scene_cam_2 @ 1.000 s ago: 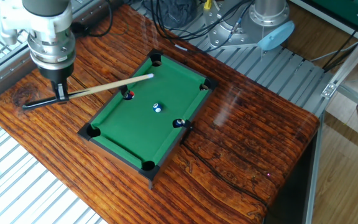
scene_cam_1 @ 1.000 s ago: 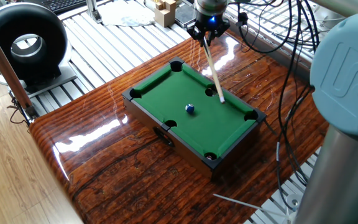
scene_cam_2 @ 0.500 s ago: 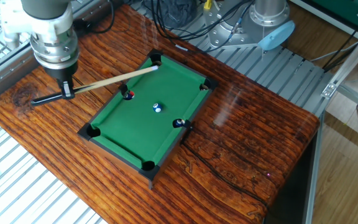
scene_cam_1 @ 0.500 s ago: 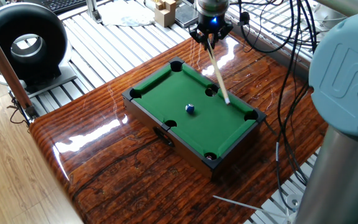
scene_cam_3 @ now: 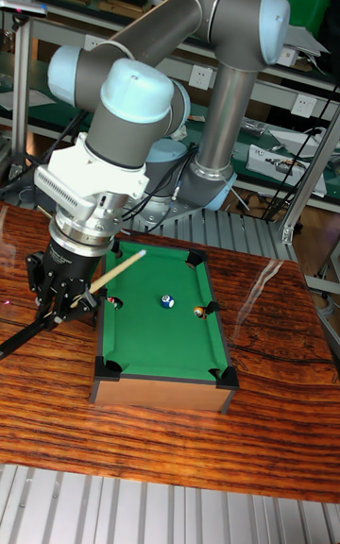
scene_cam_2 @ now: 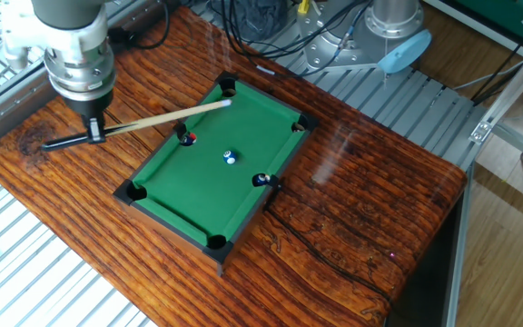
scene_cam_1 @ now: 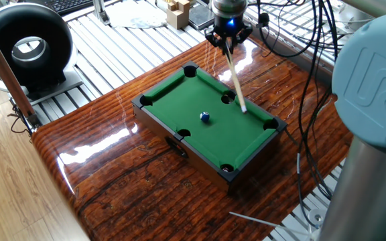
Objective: Hit the pool ball
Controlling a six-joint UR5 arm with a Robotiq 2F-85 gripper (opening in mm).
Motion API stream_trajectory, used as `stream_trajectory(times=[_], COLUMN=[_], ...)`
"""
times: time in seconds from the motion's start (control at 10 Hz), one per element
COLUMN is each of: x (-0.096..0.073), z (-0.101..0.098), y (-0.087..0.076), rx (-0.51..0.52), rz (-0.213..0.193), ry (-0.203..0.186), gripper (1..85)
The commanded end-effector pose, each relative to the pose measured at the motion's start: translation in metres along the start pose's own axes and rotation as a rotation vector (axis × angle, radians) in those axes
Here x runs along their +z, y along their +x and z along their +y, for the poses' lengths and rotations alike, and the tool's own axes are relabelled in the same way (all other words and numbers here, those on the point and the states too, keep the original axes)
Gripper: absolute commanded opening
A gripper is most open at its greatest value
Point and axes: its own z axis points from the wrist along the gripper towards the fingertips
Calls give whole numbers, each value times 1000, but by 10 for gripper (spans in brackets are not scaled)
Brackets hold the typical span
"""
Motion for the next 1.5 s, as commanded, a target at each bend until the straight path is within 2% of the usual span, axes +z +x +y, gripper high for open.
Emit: stream_trajectory(times=[0.0,0.2,0.4,0.5,1.0,1.1,1.3,1.4], x=[-3,-1,-1,0,0,0,0,0], z=[6,16,16,22,25,22,8,6], y=[-22,-23,-26,-23,-20,-20,-20,-23], rx=[17,19,13,19,-41,-56,-75,-88], rz=[-83,-90,-102,-95,-89,-92,-90,-102], ry=[-23,-45,-46,-58,-52,-40,13,22], gripper=[10,10,10,10,10,10,10,10])
